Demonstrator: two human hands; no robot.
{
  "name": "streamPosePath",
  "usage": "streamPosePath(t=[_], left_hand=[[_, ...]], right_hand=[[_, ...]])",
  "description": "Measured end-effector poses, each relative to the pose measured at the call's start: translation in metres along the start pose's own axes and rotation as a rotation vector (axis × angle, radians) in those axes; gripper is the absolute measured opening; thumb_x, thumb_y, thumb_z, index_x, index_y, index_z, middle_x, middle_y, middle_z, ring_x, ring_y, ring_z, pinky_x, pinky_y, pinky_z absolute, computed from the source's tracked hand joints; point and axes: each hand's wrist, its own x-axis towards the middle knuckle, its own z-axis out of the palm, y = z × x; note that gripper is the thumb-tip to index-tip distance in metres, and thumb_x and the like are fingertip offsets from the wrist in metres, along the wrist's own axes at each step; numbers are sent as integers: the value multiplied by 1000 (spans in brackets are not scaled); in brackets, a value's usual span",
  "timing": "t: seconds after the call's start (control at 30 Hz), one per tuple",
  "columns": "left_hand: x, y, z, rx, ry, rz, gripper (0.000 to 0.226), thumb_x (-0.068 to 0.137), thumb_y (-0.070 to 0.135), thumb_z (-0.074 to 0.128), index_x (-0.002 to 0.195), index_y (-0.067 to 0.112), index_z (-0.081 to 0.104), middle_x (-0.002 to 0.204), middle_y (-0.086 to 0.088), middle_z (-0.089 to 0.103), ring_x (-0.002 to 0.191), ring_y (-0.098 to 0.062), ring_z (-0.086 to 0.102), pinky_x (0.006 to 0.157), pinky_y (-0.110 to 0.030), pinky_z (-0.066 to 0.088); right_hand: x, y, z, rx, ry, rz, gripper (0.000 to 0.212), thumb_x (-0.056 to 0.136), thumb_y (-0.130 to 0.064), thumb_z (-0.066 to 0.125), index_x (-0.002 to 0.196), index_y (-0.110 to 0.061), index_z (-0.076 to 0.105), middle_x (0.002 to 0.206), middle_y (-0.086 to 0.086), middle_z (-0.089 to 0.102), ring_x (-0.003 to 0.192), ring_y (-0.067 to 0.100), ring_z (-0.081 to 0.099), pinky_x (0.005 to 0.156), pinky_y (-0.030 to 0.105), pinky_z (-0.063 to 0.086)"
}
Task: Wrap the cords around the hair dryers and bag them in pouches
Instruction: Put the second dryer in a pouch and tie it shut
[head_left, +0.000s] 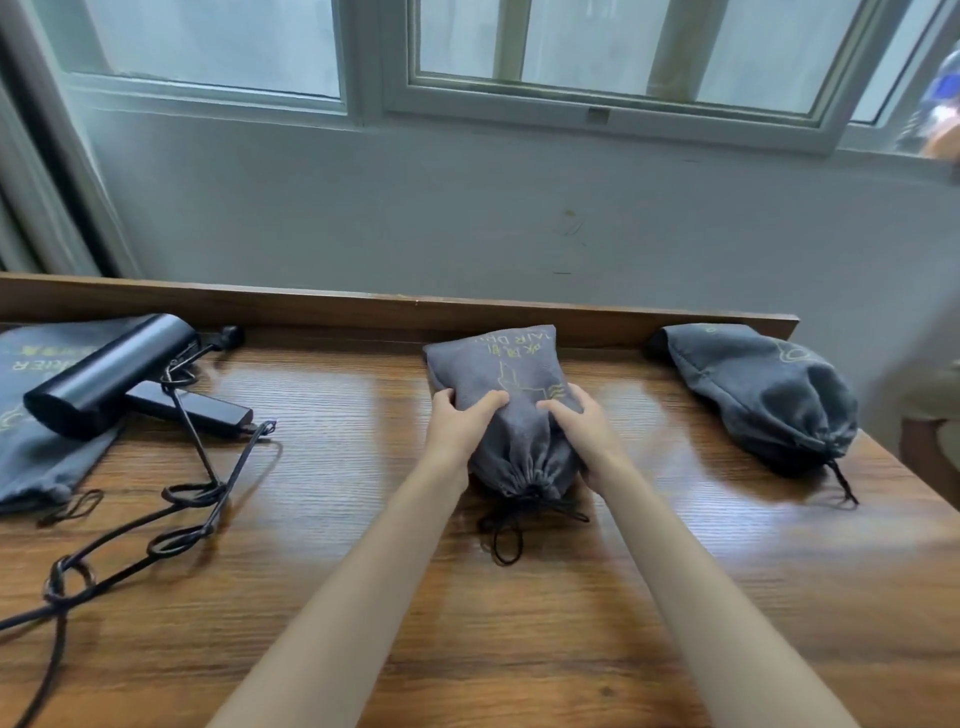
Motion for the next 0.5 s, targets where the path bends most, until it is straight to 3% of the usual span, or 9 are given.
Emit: streamPosePath(t=[0.07, 0.27, 0.5], left_hand=[[2, -1, 10, -14, 4, 58, 74, 75, 25, 74, 137, 14, 34, 128, -8, 54, 108, -24, 57, 91, -40, 50], [5, 10, 72, -39, -111, 133, 73, 78, 20, 72, 139, 14, 33, 129, -7, 51, 101, -18, 55, 79, -29, 50], [19, -2, 146, -8, -216, 41, 77, 76, 28, 74, 138, 13, 32, 133, -9, 50, 113, -23, 53, 95, -39, 48]], right_hand=[[0, 1, -6, 32, 56, -17, 20, 83, -5, 58, 97, -17, 64, 107, 15, 68, 102, 30, 64, 96, 49, 47], [8, -11, -62, 35, 236, -92, 18, 82, -10, 60, 94, -22, 66, 101, 6, 70, 99, 23, 64, 97, 45, 48], [23, -16, -135, -86, 321, -56, 10, 82, -15, 60, 83, -25, 63, 98, 7, 69, 100, 26, 63, 97, 48, 47]])
